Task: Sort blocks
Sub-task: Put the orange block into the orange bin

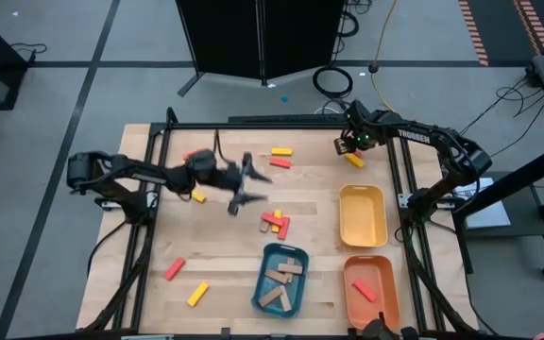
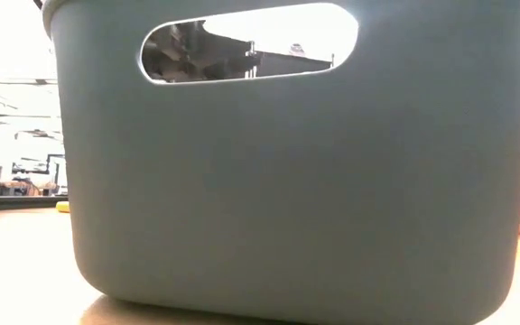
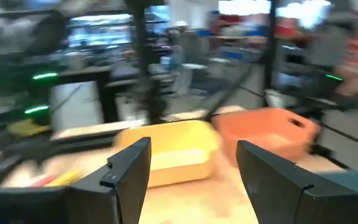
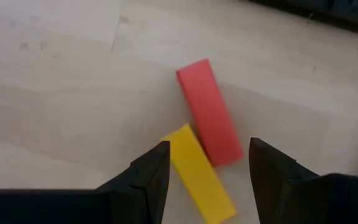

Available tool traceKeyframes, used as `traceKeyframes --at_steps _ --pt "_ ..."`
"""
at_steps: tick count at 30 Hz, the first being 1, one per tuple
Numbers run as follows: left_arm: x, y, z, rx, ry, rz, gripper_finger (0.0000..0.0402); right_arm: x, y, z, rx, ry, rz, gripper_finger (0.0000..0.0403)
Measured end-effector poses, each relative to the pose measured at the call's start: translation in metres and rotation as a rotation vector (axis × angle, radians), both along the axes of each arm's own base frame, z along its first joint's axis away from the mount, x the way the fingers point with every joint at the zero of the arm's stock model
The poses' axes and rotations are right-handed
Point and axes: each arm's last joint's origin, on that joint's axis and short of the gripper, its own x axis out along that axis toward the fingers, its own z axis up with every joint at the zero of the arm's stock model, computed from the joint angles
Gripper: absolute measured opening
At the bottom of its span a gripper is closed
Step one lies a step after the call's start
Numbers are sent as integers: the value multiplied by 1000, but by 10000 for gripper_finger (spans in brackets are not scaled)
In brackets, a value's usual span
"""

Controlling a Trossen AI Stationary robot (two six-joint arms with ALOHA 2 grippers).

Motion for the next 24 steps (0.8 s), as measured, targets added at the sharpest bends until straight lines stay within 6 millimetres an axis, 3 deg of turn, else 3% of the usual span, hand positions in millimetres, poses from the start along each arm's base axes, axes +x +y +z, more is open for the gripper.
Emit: traceKeyframes --at_steps 3,6,18,24 --pt "-7 26 1 -45 6 26 233 5 4 0 -3 -7 4 144" --pt "-12 38 3 -59 -16 21 233 10 5 1 -21 -32 7 144" --pt "-14 43 10 47 -82 -16 233 14 3 0 -40 -50 6 144" --pt "-16 51 15 55 -94 -70 233 16 0 -19 15 28 7 144"
